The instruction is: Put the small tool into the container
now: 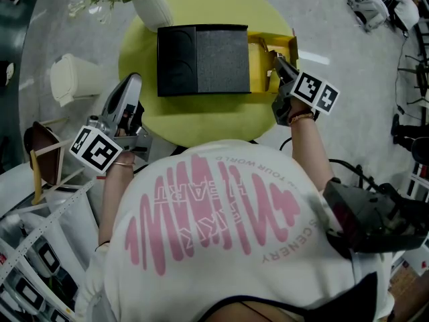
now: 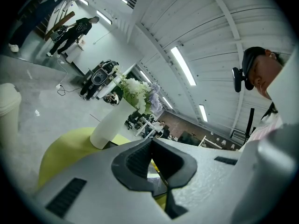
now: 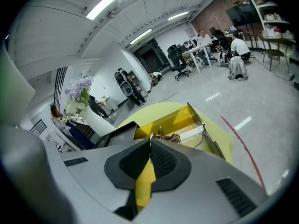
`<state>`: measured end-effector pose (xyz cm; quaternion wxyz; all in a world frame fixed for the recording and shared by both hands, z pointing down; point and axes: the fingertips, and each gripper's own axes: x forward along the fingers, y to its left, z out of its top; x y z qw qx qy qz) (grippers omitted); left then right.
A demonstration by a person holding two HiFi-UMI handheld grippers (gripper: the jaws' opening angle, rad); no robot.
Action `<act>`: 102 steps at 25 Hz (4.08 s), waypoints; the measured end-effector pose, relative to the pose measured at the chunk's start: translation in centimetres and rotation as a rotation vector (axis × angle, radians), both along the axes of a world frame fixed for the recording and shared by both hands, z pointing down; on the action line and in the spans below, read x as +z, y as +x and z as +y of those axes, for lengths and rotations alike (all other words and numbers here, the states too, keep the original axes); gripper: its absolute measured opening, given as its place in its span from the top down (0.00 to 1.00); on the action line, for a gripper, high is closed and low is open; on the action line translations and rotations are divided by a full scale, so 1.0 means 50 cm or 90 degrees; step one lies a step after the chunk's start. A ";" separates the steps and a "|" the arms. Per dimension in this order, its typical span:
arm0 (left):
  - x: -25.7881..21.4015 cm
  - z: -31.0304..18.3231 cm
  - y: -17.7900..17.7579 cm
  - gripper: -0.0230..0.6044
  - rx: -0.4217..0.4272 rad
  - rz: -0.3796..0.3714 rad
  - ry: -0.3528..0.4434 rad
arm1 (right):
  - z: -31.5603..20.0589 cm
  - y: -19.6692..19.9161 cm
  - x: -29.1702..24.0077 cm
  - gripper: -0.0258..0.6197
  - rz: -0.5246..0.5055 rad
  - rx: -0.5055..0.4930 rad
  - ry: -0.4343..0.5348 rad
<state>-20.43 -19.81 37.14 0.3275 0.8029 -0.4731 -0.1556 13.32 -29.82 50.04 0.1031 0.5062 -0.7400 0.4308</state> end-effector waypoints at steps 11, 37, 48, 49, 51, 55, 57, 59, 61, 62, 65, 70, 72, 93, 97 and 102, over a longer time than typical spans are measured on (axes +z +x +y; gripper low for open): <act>-0.014 0.035 0.012 0.95 -0.011 -0.010 0.002 | 0.014 0.008 0.010 0.94 -0.005 -0.005 -0.004; -0.041 0.151 0.111 0.95 -0.104 -0.013 -0.016 | 0.014 0.066 0.036 0.93 0.005 -0.049 -0.070; -0.041 0.172 0.144 0.95 -0.103 -0.016 -0.011 | 0.022 0.078 0.043 0.92 0.002 -0.050 -0.082; -0.043 0.174 0.148 0.95 -0.099 -0.016 -0.009 | 0.022 0.078 0.042 0.92 0.002 -0.051 -0.082; -0.044 0.177 0.159 0.95 -0.084 -0.018 -0.009 | 0.022 0.079 0.039 0.92 0.002 -0.050 -0.083; -0.024 0.188 0.187 0.95 -0.048 -0.031 -0.038 | 0.030 0.088 0.037 0.92 0.000 -0.041 -0.089; -0.011 0.193 0.200 0.95 -0.038 -0.041 -0.060 | 0.036 0.099 0.033 0.91 -0.003 -0.033 -0.089; -0.002 0.194 0.214 0.95 -0.027 -0.052 -0.076 | 0.039 0.114 0.027 0.91 -0.004 -0.025 -0.085; 0.004 0.186 0.230 0.95 -0.018 -0.058 -0.085 | 0.040 0.132 0.019 0.91 -0.008 -0.015 -0.081; 0.006 0.182 0.238 0.95 -0.013 -0.058 -0.086 | 0.041 0.142 0.014 0.91 -0.012 -0.010 -0.079; 0.005 0.175 0.264 0.95 -0.003 -0.056 -0.085 | 0.056 0.170 0.002 0.91 -0.025 0.001 -0.076; -0.017 0.172 0.328 0.95 0.030 -0.052 -0.077 | 0.096 0.205 -0.034 0.92 -0.062 0.009 -0.064; -0.028 0.163 0.354 0.95 0.041 -0.054 -0.068 | 0.104 0.216 -0.061 0.93 -0.084 0.013 -0.045; -0.056 0.210 0.557 0.95 0.047 -0.111 -0.009 | 0.255 0.315 -0.273 0.95 0.013 -0.103 0.216; -0.041 0.228 0.568 0.95 0.042 -0.107 -0.019 | 0.274 0.340 -0.251 0.95 0.019 -0.098 0.204; -0.006 0.243 0.569 0.95 0.031 -0.095 -0.044 | 0.283 0.358 -0.221 0.95 0.021 -0.097 0.183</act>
